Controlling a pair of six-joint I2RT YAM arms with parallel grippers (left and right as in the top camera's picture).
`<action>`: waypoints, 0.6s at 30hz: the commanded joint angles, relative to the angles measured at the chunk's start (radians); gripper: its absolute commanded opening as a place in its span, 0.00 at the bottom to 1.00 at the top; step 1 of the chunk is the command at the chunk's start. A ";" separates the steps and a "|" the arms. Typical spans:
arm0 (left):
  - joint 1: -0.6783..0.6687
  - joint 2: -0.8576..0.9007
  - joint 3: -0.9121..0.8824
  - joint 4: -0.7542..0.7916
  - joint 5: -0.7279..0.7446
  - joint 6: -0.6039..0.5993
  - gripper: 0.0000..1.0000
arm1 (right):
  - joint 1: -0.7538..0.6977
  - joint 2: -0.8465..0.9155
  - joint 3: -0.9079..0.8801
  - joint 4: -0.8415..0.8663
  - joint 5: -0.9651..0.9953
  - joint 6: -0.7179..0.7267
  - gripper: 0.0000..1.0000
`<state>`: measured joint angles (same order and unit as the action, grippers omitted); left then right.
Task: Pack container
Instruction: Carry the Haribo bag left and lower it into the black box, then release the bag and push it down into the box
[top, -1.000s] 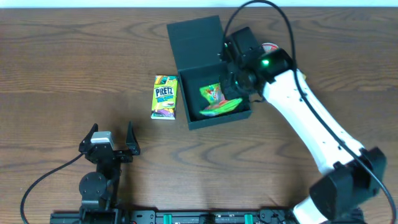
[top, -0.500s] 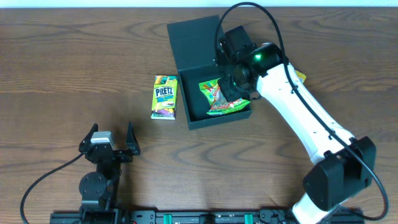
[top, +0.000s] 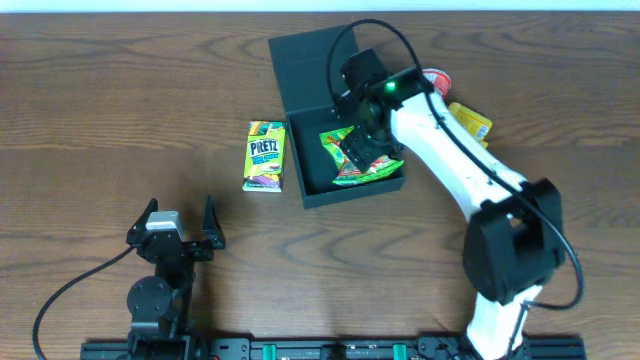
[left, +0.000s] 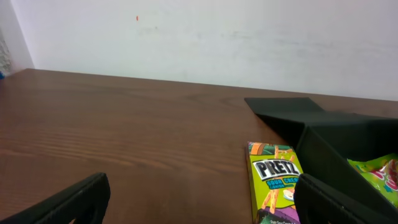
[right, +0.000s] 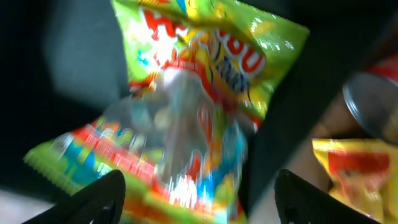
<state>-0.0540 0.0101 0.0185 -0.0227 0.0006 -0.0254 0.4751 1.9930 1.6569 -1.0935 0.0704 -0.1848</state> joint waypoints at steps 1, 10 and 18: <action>0.004 -0.006 -0.014 -0.053 -0.008 0.003 0.95 | -0.007 0.040 0.016 0.027 0.008 -0.040 0.74; 0.004 -0.006 -0.014 -0.053 -0.008 0.003 0.95 | -0.003 0.074 0.016 0.096 0.008 -0.038 0.34; 0.004 -0.006 -0.014 -0.053 -0.008 0.003 0.95 | -0.002 0.074 0.016 0.088 0.008 -0.037 0.15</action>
<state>-0.0540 0.0101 0.0185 -0.0227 0.0006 -0.0254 0.4751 2.0640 1.6569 -1.0046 0.0677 -0.2195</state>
